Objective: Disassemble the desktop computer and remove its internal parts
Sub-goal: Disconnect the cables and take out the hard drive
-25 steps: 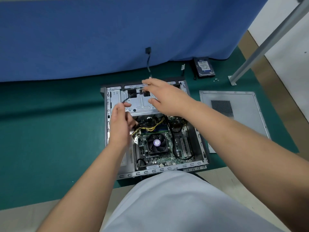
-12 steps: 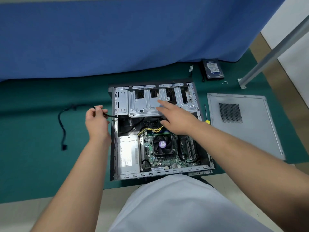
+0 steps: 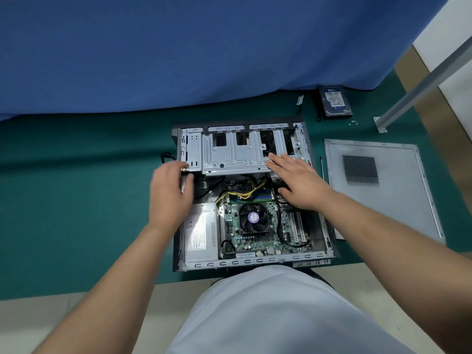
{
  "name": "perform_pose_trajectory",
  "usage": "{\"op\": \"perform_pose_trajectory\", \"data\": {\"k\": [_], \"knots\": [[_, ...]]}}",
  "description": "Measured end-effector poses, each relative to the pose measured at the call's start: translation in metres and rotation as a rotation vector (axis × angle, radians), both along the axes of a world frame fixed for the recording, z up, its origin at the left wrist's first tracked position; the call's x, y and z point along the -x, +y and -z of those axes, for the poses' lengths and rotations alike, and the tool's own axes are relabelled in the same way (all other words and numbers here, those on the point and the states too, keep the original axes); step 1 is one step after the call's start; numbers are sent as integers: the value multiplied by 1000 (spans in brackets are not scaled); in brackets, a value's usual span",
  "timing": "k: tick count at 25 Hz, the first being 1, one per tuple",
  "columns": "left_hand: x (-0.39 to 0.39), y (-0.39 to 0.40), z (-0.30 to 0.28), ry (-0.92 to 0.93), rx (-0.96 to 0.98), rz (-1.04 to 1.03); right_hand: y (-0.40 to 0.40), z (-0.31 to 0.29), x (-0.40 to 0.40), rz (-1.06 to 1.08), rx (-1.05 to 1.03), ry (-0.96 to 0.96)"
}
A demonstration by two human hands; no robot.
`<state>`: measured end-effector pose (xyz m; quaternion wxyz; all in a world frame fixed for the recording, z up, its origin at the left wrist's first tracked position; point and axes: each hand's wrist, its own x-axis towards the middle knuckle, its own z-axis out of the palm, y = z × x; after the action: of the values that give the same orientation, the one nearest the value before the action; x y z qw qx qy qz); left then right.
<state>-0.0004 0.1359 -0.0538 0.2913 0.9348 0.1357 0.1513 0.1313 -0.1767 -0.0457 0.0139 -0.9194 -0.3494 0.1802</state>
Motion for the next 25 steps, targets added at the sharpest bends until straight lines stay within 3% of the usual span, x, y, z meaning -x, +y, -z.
{"op": "perform_pose_trajectory", "data": {"k": [3, 9, 15, 19, 25], "knots": [[2, -20, 7, 138, -252, 212, -2, 6, 3, 0, 17, -40], [-3, -45, 15, 255, -371, 57, -4, 15, 8, 33, -15, -125], [-7, -49, 20, 440, -524, 87, -2, 21, 11, 49, -56, -204], [-6, -48, 22, 347, -501, 102, -3, 21, 12, 52, -91, -204], [-3, -50, 24, 199, -472, 162, -2, 16, 16, 157, -347, -270]]}}
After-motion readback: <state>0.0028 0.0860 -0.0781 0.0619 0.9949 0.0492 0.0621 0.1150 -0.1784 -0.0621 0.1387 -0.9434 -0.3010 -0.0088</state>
